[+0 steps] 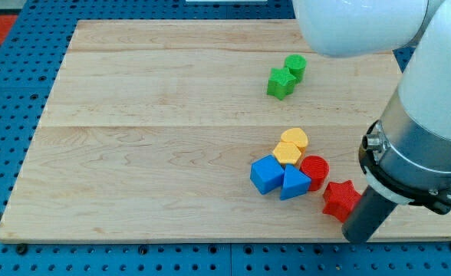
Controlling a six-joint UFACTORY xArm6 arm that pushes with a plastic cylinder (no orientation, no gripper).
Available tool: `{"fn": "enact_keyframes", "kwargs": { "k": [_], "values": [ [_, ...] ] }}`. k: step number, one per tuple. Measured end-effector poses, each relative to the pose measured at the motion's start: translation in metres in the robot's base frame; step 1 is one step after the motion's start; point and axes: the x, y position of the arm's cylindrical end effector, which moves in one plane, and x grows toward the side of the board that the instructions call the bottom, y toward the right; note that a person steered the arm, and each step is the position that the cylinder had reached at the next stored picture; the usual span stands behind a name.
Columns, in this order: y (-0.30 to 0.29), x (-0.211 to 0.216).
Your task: Separate the group of blocks
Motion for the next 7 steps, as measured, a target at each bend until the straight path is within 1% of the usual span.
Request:
{"fn": "enact_keyframes", "kwargs": {
  "k": [1, 2, 3, 4, 5, 6, 7],
  "values": [
    [-0.018, -0.005],
    [-0.008, -0.017],
    [0.008, -0.02],
    [-0.003, -0.04],
    [-0.033, -0.063],
    [-0.049, -0.086],
    [-0.049, -0.084]
  ]
}}
